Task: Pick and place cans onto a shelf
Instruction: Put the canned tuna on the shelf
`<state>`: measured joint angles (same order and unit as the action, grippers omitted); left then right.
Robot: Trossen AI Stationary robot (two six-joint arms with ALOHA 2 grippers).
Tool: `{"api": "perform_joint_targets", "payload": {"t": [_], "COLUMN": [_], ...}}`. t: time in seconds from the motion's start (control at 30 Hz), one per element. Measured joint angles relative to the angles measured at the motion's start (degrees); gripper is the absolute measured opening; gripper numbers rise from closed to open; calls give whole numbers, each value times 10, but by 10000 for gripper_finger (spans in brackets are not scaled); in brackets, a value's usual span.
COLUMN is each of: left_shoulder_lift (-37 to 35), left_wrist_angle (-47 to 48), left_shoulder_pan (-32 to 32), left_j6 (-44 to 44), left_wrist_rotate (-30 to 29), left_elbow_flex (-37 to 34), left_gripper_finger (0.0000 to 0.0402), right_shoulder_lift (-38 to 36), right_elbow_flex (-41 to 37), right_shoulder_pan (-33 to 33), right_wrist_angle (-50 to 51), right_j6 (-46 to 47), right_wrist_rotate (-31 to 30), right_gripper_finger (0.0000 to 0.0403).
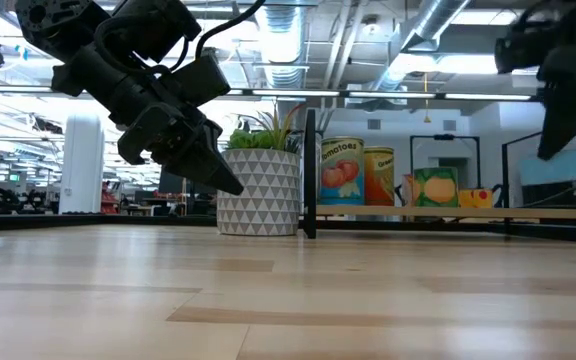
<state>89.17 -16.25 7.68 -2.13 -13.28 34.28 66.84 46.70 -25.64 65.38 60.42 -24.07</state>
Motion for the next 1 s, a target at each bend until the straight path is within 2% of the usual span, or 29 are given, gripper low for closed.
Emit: {"api": "perform_joint_targets", "payload": {"t": [0.17,0.4,0.57,0.77,1.0], "left_shoulder_lift": [0,0,0,0,0], "left_wrist_angle": [-1,-2,-2,-2,-2], "left_shoulder_pan": [0,0,0,0,0], "left_j6": [0,-1,-2,-2,-2], "left_wrist_rotate": [0,0,0,0,0], "left_elbow_flex": [0,0,0,0,0], "left_gripper_finger": [0,0,0,0,0], "right_shoulder_lift": [-56,-113,-121,-121,-116], "right_elbow_flex": [-45,-90,-113,-117,-117], "right_shoulder_pan": [52,156,226,298,357], "right_wrist_angle": [-3,-66,-126,-148,-186], "right_j6": [-14,-116,-196,-276,-339], "right_wrist_rotate": [-30,-32,-27,-1,34], "right_gripper_finger": [4,9,5,8,12]}}
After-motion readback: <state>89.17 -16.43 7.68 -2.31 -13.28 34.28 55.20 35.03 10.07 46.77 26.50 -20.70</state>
